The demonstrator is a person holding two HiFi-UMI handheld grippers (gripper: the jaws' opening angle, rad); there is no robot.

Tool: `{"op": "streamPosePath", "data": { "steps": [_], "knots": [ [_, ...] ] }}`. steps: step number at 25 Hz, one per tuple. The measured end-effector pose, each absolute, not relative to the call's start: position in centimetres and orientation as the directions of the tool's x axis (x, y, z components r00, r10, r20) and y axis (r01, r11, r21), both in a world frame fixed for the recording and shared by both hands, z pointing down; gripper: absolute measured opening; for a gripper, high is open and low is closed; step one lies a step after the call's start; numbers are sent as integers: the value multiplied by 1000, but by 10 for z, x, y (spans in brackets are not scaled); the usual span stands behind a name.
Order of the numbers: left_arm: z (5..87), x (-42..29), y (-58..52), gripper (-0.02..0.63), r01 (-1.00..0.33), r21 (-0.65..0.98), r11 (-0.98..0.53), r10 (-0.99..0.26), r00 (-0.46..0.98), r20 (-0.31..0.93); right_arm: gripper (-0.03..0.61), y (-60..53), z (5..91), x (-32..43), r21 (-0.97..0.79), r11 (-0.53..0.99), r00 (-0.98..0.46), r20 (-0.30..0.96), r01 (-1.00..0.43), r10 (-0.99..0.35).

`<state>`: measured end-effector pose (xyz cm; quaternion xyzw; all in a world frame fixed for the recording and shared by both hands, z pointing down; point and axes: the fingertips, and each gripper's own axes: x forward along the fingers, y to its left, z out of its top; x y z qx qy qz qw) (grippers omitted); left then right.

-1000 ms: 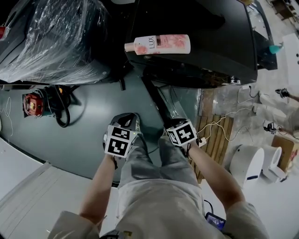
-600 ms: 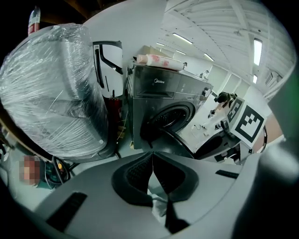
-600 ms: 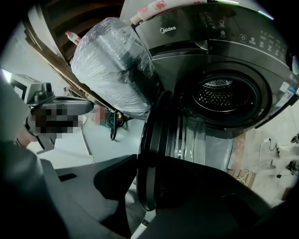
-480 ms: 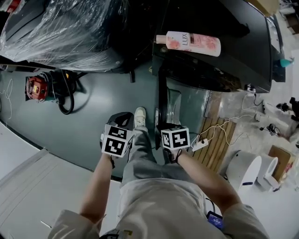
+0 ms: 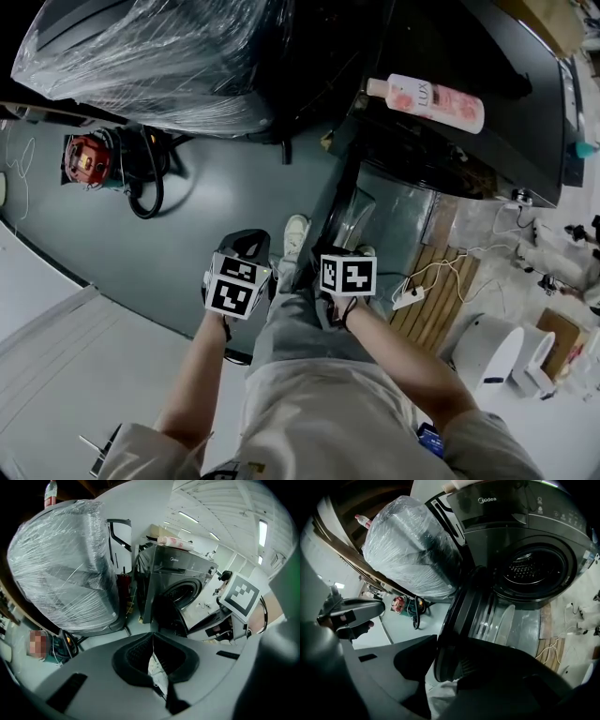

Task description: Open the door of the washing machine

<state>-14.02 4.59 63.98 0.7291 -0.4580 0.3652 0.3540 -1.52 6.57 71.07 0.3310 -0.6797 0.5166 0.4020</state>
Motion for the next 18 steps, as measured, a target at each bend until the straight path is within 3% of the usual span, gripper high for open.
{"op": "streamPosePath", "data": {
  "steps": [18],
  "knots": [
    [629,-218,32,21,-948,136,-288,-440,257,860,150,23,716,-133,-507,90,-513,854,-857,-82]
  ]
}}
